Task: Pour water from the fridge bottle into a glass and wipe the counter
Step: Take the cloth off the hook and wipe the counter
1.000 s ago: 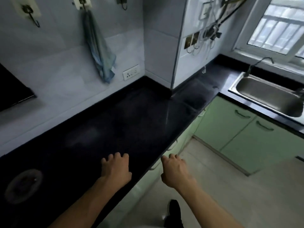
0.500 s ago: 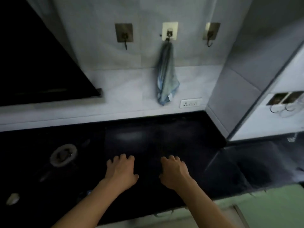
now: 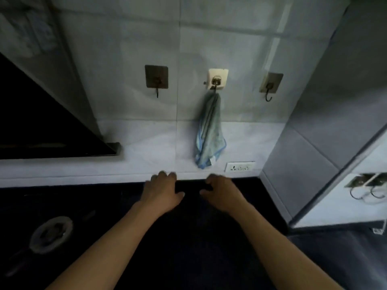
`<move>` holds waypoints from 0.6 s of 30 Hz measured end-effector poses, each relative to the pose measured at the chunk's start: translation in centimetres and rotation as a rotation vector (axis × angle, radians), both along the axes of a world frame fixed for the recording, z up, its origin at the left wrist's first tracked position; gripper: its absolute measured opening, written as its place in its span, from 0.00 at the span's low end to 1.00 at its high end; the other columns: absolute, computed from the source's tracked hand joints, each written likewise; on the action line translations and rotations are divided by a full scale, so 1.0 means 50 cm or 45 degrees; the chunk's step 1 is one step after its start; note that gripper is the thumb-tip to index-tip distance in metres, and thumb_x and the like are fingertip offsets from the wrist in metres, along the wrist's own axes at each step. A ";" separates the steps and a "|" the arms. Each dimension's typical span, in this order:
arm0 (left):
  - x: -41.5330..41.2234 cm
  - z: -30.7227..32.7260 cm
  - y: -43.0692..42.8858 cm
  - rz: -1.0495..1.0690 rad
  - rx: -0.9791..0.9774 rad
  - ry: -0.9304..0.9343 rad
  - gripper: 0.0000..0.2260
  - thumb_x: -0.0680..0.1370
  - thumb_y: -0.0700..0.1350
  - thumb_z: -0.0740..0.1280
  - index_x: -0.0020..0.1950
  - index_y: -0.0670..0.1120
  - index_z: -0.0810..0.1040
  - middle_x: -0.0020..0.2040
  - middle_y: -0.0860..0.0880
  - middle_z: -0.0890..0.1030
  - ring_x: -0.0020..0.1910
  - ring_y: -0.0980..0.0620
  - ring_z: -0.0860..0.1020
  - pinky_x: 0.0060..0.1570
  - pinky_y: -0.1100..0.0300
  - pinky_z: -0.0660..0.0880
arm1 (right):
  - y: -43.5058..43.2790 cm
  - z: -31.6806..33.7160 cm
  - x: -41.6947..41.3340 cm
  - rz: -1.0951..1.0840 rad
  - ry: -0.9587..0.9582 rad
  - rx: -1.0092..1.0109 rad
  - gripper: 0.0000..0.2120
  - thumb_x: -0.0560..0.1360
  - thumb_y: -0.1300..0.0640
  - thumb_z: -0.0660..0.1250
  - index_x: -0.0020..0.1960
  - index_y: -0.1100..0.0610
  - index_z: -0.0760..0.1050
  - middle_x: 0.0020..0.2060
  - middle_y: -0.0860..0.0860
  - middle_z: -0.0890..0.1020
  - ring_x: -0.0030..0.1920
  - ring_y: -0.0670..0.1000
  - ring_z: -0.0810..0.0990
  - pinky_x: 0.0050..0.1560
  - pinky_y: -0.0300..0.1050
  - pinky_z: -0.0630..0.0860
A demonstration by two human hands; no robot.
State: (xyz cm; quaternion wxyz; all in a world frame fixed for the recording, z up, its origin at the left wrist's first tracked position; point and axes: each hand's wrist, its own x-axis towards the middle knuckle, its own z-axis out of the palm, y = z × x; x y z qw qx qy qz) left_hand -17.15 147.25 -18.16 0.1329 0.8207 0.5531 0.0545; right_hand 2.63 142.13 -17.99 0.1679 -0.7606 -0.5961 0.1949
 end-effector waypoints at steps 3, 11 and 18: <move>0.062 0.062 0.086 0.103 0.025 -0.242 0.23 0.75 0.59 0.70 0.63 0.47 0.74 0.60 0.43 0.76 0.59 0.41 0.76 0.55 0.51 0.74 | 0.121 0.072 0.052 -0.044 0.089 0.188 0.15 0.72 0.48 0.74 0.55 0.54 0.78 0.49 0.54 0.83 0.54 0.56 0.82 0.45 0.34 0.71; 0.235 0.151 0.266 0.196 0.011 -0.797 0.12 0.78 0.49 0.67 0.56 0.43 0.74 0.54 0.42 0.82 0.53 0.41 0.80 0.48 0.57 0.75 | 0.307 0.177 0.128 -0.168 0.266 0.554 0.16 0.78 0.55 0.67 0.62 0.63 0.74 0.52 0.63 0.83 0.52 0.63 0.81 0.48 0.45 0.74; 0.289 0.173 0.333 0.189 0.077 -0.768 0.12 0.80 0.48 0.63 0.37 0.48 0.75 0.37 0.51 0.78 0.41 0.47 0.78 0.32 0.62 0.67 | 0.326 0.190 0.155 -0.173 0.273 0.668 0.10 0.80 0.59 0.64 0.39 0.58 0.70 0.36 0.53 0.76 0.43 0.59 0.80 0.40 0.41 0.64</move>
